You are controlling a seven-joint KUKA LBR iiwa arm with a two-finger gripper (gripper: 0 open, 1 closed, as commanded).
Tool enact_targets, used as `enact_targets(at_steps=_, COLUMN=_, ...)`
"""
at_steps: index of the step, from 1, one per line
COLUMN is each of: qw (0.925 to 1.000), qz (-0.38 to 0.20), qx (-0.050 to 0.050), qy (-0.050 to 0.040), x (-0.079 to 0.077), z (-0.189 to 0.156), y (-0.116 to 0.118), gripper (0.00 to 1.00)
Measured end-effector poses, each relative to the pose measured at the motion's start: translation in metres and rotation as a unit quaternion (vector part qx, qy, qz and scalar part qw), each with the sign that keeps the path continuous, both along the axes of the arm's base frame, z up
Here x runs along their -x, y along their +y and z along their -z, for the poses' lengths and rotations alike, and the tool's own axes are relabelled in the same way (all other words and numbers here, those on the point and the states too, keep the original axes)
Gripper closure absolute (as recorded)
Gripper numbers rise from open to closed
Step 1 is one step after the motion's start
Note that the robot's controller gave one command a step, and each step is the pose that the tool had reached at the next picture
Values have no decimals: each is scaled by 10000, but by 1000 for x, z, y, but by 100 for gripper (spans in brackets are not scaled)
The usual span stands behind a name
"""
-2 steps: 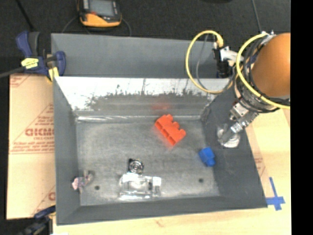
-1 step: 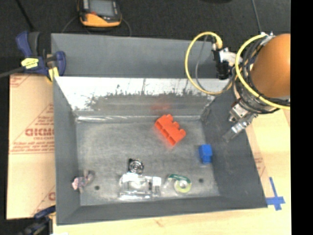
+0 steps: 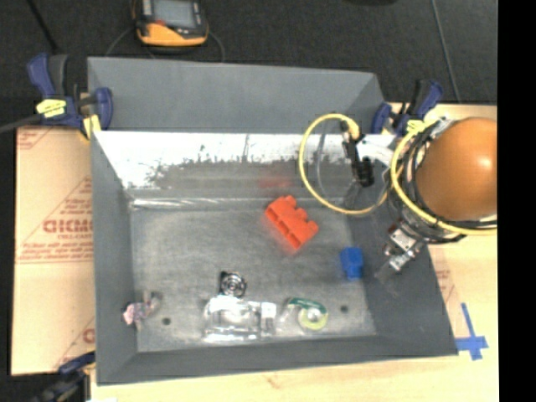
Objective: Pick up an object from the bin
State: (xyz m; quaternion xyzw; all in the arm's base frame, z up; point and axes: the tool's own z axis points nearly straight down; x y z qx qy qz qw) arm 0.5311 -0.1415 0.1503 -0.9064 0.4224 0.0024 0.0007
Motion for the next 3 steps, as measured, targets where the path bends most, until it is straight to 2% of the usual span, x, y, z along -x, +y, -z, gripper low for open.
enact_targets(at_steps=1, qw=10000, qz=20, qx=-1, qy=-16, x=-1, z=-2, y=0, gripper=0)
enact_targets(at_steps=2, qw=9995, qz=310, qx=-9, qy=-1, x=11, z=29, y=107, gripper=0)
enact_targets(at_steps=3, qw=9948, qz=1017, qx=13, qy=-37, x=-62, z=38, y=105, gripper=0)
